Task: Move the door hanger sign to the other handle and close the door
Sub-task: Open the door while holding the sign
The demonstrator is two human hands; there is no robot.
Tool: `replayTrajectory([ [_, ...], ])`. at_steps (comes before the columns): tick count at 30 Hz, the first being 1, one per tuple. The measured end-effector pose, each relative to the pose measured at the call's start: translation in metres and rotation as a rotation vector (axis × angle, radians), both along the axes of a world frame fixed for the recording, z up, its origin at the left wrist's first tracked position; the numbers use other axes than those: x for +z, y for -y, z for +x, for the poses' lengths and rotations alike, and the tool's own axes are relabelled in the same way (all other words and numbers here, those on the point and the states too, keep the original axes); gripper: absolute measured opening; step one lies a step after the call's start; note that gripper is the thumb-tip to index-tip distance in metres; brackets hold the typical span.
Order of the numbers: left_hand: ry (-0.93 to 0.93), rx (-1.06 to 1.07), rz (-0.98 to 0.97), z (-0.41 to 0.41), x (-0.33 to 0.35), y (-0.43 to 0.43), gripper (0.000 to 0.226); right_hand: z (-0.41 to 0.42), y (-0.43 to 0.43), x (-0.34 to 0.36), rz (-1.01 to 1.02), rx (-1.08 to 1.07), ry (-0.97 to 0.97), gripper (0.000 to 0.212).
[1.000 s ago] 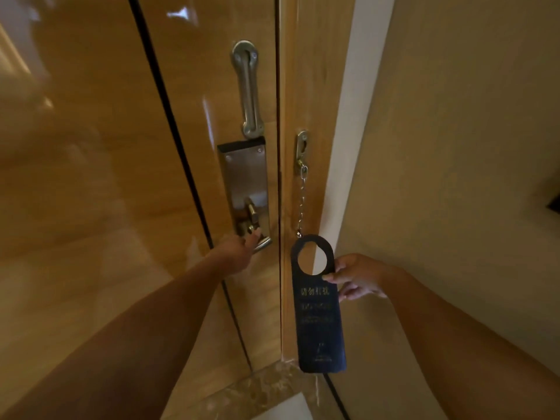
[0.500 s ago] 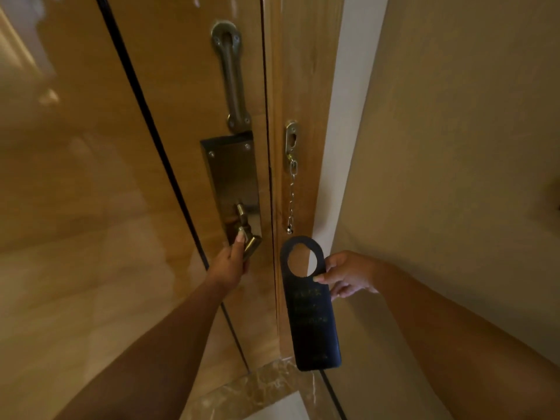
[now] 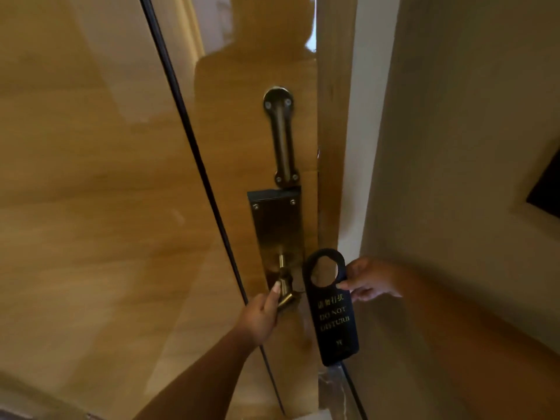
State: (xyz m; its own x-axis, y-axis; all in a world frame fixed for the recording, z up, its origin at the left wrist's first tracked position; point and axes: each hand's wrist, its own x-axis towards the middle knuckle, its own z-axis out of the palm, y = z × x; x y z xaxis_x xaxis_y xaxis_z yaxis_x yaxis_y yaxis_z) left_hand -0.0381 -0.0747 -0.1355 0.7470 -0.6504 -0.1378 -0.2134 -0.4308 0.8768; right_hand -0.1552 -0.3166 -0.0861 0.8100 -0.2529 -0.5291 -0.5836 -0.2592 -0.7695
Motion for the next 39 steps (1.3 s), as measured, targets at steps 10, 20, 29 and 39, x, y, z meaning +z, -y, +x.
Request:
replayTrajectory([
  [10,0.11,-0.015,0.213,-0.056,0.009,-0.072,0.018,-0.087,-0.035,0.023,-0.031,-0.043,0.125,0.011],
  [20,0.796,-0.212,0.749,-0.157,0.072,-0.165,0.044,-0.156,-0.149,0.017,0.059,0.07,0.254,0.023],
  [29,0.578,-0.037,0.815,-0.228,0.078,-0.28,0.04,-0.182,-0.205,0.031,0.213,0.369,0.106,0.041],
  [39,0.603,0.468,0.537,-0.291,0.058,-0.412,0.057,-0.151,-0.29,0.031,0.256,0.3,0.367,0.023],
])
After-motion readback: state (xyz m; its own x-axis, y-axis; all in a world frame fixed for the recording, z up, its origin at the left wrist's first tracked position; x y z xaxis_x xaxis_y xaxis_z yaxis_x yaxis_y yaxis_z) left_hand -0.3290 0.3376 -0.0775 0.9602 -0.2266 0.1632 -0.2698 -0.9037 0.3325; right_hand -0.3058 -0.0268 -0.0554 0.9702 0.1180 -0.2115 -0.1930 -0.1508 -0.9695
